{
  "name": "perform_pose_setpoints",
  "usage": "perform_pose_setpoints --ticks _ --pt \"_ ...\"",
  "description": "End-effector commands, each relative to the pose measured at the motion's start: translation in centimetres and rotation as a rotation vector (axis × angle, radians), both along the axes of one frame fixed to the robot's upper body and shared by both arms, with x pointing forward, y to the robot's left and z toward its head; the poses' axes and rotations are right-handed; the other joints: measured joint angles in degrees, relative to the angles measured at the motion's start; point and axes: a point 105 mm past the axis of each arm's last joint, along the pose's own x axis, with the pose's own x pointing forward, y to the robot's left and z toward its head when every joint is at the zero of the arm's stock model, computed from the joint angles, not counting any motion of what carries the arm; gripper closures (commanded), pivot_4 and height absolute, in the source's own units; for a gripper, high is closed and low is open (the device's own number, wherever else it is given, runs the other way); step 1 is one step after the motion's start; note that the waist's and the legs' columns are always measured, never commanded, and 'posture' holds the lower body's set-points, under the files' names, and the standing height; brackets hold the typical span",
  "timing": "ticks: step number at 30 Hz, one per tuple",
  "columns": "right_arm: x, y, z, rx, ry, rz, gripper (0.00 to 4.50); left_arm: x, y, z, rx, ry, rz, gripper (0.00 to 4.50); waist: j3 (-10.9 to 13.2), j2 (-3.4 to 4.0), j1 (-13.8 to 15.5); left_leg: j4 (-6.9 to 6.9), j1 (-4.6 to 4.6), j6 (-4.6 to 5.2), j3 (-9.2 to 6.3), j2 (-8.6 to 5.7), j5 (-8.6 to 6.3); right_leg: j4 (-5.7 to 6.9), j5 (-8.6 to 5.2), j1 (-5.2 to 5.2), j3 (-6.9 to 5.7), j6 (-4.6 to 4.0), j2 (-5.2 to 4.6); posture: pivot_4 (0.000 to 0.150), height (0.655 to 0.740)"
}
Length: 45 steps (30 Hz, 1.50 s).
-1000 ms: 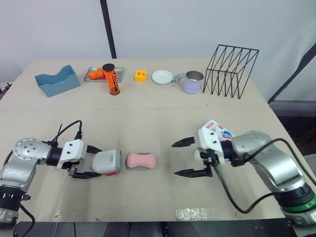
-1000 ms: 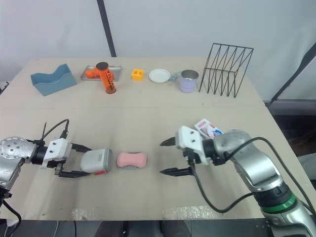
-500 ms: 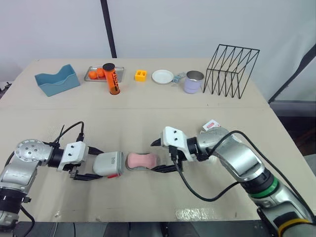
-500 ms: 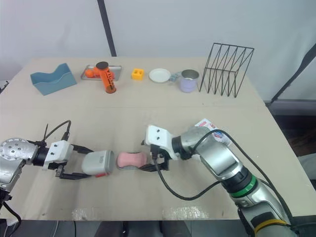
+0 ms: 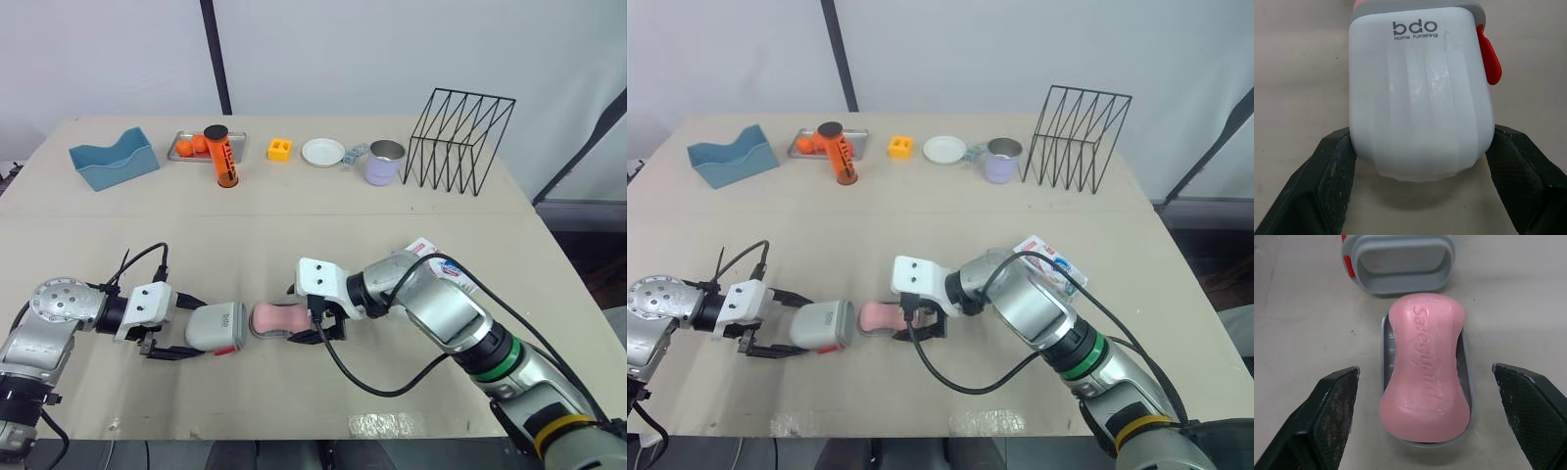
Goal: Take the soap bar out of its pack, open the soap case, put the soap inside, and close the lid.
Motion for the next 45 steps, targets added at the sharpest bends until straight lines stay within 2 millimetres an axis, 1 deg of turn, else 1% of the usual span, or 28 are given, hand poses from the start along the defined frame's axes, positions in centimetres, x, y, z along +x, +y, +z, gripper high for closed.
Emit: perform_pose_setpoints --ticks 1,5,20,27,28,29,30,31,32,34,42,45 --pt "-0.1 0.6 0.5 -0.011 -0.031 0.026 0.0 0.0 -0.2 0.6 -0.009 -0.025 -0.012 0.87 0.0 0.0 0.0 0.0 0.0 0.0 0.0 0.0 0.0 0.0 0.0 0.0 0.0 -0.01 0.0 0.15 0.74" --pt "-0.1 0.6 -0.1 -0.045 -0.035 0.024 0.0 0.0 -0.3 0.6 -0.008 -0.024 -0.011 0.87 0.0 0.0 0.0 0.0 -0.01 0.0 -0.01 0.01 0.0 0.0 0.01 -0.02 -0.03 -0.01 0.0 0.15 0.74" --pt "0.1 1.3 -1.7 -0.065 -0.01 0.0 0.0 0.1 -0.2 0.6 -0.007 -0.03 -0.003 0.87 0.0 -0.01 0.0 0.0 -0.1 -0.01 -0.06 0.02 0.0 0.01 0.03 -0.12 -0.14 -0.05 -0.01 0.15 0.74" --pt "0.1 1.0 -2.5 -0.076 0.013 -0.011 0.0 0.0 -0.1 0.6 -0.002 -0.029 0.0 0.87 0.0 -0.04 -0.1 0.0 -0.1 -0.01 -0.06 0.04 0.0 0.02 0.04 -0.14 -0.15 -0.07 0.0 0.15 0.74" --pt "0.1 1.0 -2.6 -0.076 0.014 -0.011 0.25 0.0 -0.1 0.6 -0.001 -0.03 0.0 0.91 0.0 -0.05 -0.1 0.0 -0.1 -0.01 -0.06 0.04 0.0 0.02 0.04 -0.14 -0.16 -0.08 0.0 0.15 0.74" --pt "0.1 1.0 -2.6 -0.076 0.017 -0.012 0.65 0.0 -0.1 0.6 0.0 -0.03 0.0 0.91 0.0 -0.05 -0.1 0.0 -0.1 -0.01 -0.06 0.04 0.0 0.02 0.04 -0.15 -0.16 -0.08 0.0 0.15 0.74" --pt "0.1 1.0 -2.7 -0.075 0.016 -0.013 0.71 0.0 -0.1 0.6 0.0 -0.03 0.001 0.91 0.0 -0.05 -0.1 0.0 -0.1 -0.01 -0.06 0.04 0.0 0.02 0.04 -0.14 -0.16 -0.08 0.0 0.15 0.74" --pt "0.1 1.0 -2.7 -0.075 0.016 -0.013 1.25 0.0 -0.1 0.6 0.0 -0.031 0.001 0.91 0.0 -0.05 -0.1 0.0 -0.1 -0.01 -0.06 0.04 0.0 0.02 0.04 -0.14 -0.16 -0.08 0.0 0.15 0.74" --pt "0.1 1.0 -2.7 -0.074 0.017 -0.013 1.69 0.0 -0.1 0.6 0.0 -0.031 0.001 0.91 0.0 -0.05 -0.1 0.0 -0.1 -0.01 -0.06 0.04 0.0 0.02 0.04 -0.15 -0.16 -0.08 0.0 0.15 0.74" --pt "0.1 1.1 -2.8 -0.075 0.017 -0.013 1.99 0.0 -0.1 0.7 0.0 -0.032 0.001 0.91 -0.1 -0.14 -0.1 0.0 -0.08 -0.01 -0.06 0.07 0.01 0.03 0.05 -0.14 -0.18 -0.1 0.0 0.15 0.74" --pt "0.0 0.9 -3.0 -0.082 0.019 -0.011 1.99 0.1 0.0 0.7 0.002 -0.033 0.001 0.91 -0.1 -0.17 -0.1 0.0 -0.06 -0.02 -0.06 0.14 0.01 0.03 0.05 -0.14 -0.22 -0.09 0.05 0.15 0.74" --pt "0.1 0.9 -2.8 -0.073 0.011 -0.005 1.99 0.2 0.1 0.8 0.001 -0.034 0.005 0.91 -0.1 -0.18 -0.1 0.0 -0.06 -0.02 -0.05 0.14 0.01 0.03 0.05 -0.14 -0.22 -0.09 0.05 0.15 0.74"
